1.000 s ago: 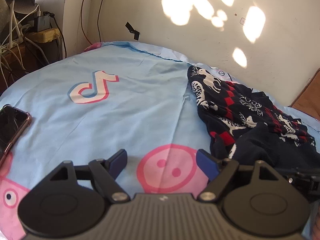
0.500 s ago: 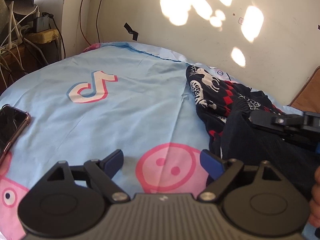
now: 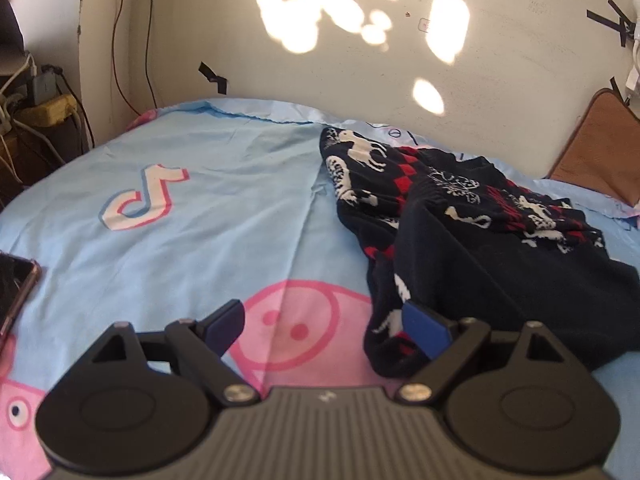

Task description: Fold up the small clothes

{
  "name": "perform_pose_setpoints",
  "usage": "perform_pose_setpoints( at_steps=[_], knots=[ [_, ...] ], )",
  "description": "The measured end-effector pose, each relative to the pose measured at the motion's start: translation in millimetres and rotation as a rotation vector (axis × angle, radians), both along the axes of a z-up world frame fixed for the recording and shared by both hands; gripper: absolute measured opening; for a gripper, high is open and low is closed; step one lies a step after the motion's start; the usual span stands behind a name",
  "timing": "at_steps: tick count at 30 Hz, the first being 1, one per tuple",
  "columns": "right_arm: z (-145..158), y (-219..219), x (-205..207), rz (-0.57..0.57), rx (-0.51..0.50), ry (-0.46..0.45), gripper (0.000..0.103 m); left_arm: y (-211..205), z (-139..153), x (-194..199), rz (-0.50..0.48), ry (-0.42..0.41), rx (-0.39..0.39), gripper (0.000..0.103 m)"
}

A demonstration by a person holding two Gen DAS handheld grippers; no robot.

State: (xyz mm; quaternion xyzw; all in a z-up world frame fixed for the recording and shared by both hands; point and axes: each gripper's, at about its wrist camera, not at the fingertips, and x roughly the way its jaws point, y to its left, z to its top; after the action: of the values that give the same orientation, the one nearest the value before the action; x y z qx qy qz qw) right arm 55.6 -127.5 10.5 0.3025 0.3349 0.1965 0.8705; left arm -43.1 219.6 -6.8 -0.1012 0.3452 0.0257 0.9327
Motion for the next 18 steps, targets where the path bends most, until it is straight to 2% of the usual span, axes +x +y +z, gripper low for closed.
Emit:
perform_pose_setpoints(
  at_steps=[2, 6, 9, 11, 12, 15, 17, 18],
  knots=[
    [-10, -17, -14, -0.053, 0.048, 0.044, 0.046, 3, 2, 0, -0.016, 0.019, -0.088, 0.089],
    [-31, -28, -22, -0.081, 0.122, 0.134, 0.048, 19, 7, 2, -0.022, 0.042, -0.274, 0.089],
    [-37, -28, -17, -0.074, 0.165, 0.155, 0.048, 34, 7, -1, -0.041, 0.058, -0.461, 0.090],
    [-39, -28, -11, -0.056, 0.197, 0.162, 0.052, 38, 0, -1, -0.072, 0.084, -0.584, 0.091],
    [-40, -25, -8, -0.053, 0.197, 0.165, 0.055, 37, -4, -1, -0.087, 0.098, -0.617, 0.091],
    [-42, -19, 2, -0.037, 0.189, 0.177, 0.054, 29, -23, 7, -0.083, 0.165, -0.685, 0.091],
    [-42, -13, 9, -0.022, 0.198, 0.183, 0.055, 22, -24, 9, -0.085, 0.141, -0.697, 0.091],
    [-43, -10, 12, -0.016, 0.206, 0.185, 0.055, 19, -24, 12, -0.086, 0.137, -0.695, 0.080]
  ],
)
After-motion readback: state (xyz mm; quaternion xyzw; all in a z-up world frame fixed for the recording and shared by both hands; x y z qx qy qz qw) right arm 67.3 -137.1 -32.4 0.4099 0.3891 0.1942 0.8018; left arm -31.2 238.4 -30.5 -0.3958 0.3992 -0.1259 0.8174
